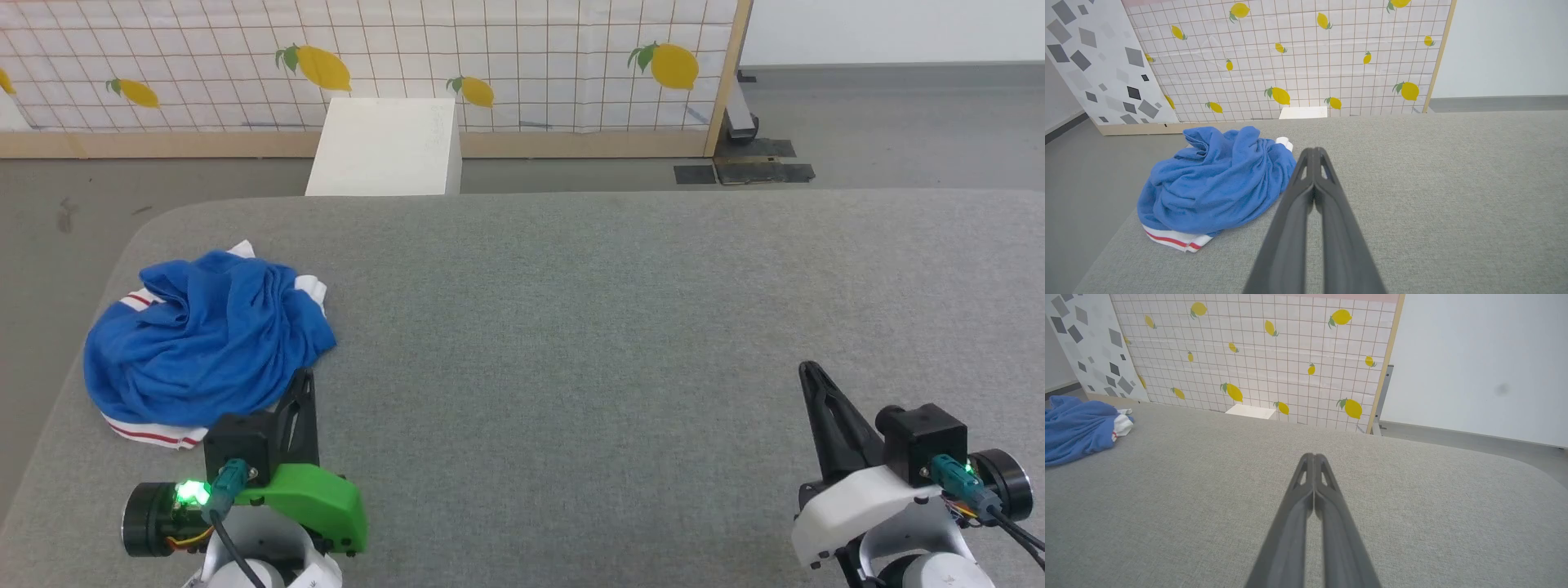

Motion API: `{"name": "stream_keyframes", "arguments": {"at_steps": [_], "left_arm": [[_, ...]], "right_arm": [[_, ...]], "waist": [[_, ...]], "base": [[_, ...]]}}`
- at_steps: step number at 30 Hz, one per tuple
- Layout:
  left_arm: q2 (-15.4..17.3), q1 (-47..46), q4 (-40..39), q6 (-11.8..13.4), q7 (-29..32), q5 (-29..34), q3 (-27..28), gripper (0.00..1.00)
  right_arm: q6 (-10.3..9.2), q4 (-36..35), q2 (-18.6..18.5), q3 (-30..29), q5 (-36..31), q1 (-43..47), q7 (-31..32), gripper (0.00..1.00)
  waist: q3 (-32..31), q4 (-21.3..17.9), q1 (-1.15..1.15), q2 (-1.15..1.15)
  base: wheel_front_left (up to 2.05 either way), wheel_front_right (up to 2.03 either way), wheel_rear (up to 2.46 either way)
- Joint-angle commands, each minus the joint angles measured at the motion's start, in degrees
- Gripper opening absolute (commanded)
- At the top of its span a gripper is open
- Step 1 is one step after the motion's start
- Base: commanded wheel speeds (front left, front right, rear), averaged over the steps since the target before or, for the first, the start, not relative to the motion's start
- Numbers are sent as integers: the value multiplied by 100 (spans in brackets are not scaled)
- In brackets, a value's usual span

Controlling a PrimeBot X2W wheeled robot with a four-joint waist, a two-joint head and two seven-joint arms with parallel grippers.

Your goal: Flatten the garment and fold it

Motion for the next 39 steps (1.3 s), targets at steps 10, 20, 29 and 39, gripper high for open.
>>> {"name": "stream_keyframes", "arguments": {"at_steps": [10,20,29,39], "left_arm": [[-17,65,-16,38,8,73,15,0],[-17,65,-16,38,8,73,15,0],[-17,65,-16,38,8,73,15,0],[-17,65,-16,38,8,73,15,0]], "right_arm": [[-10,-29,18,7,-35,-95,1,0],[-10,-29,18,7,-35,-95,1,0],[-10,-29,18,7,-35,-95,1,0],[-10,-29,18,7,-35,-95,1,0]], "waist": [[0,0,0,29],[0,0,0,29],[0,0,0,29],[0,0,0,29]], "base": [[0,0,0],[0,0,0],[0,0,0],[0,0,0]]}}
